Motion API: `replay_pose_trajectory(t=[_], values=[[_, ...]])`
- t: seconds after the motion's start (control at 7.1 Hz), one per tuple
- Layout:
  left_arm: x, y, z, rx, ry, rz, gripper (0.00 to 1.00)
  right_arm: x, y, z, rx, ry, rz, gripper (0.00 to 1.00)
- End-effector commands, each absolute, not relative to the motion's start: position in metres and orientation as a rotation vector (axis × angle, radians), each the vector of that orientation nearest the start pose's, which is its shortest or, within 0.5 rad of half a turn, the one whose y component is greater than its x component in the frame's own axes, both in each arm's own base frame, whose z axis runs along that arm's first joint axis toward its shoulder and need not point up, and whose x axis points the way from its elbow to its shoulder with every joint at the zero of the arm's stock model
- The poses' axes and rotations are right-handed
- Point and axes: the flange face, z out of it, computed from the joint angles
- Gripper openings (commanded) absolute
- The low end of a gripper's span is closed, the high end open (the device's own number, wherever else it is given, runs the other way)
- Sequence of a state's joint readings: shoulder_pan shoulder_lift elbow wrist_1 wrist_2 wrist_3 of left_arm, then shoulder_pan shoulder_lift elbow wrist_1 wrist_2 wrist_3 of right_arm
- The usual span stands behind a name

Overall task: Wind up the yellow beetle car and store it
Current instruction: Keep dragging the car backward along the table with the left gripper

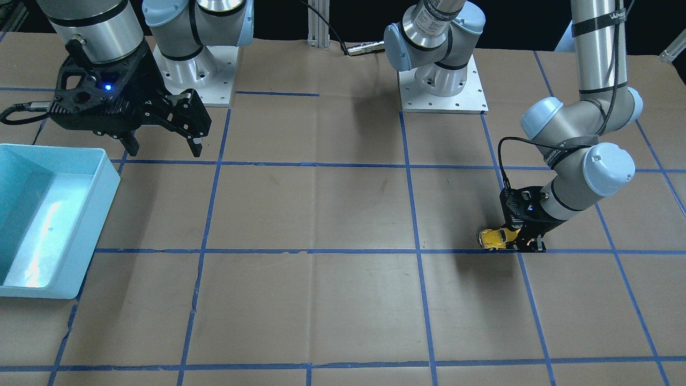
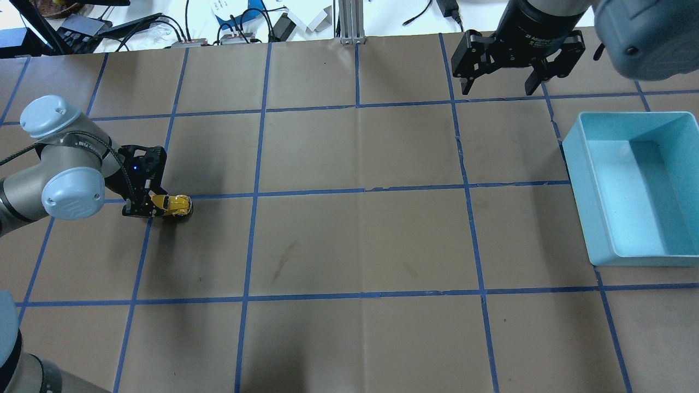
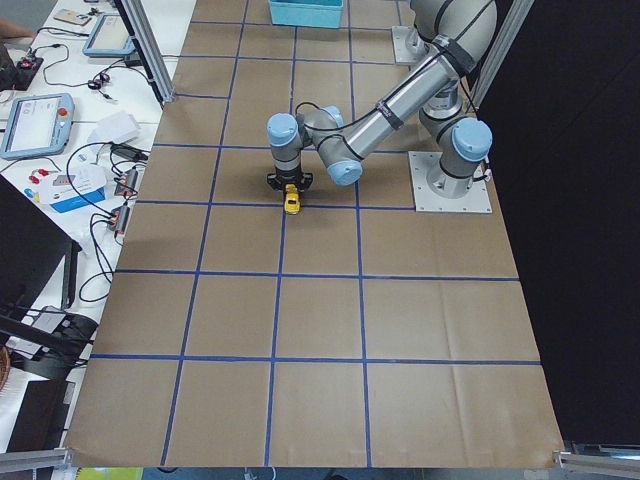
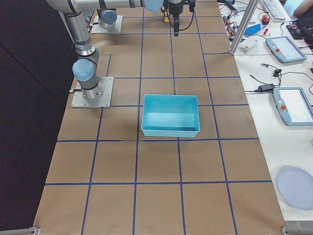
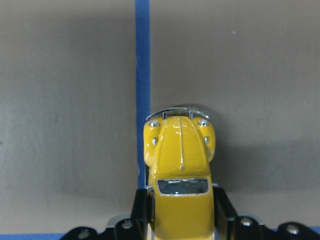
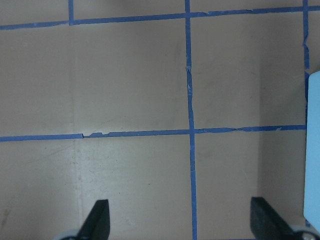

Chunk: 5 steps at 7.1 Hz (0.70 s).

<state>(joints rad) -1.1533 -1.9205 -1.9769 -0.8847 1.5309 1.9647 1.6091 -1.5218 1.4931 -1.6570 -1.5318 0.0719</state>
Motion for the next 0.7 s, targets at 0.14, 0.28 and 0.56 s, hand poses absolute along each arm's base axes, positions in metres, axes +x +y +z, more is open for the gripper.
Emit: replay_pose_trajectory(t=[0.14,0.28,0.56], values=[[0.0875,-0.5339,0.1863,2.248,2.307,-0.015,0.26,0.1581,-0.5188,0.5121,0.041,3.088,-0.198,1.0],[0.0884,-0.5338,0.1863,2.246,2.309,-0.015,0.26,0.1573,-0.519,0.5121,0.041,3.088,-0.198,1.0],[0.0926,-0.533,0.1863,2.237,2.317,-0.014,0.26,0.1571,-0.5189,0.5113,-0.063,3.094,-0.199,1.0]])
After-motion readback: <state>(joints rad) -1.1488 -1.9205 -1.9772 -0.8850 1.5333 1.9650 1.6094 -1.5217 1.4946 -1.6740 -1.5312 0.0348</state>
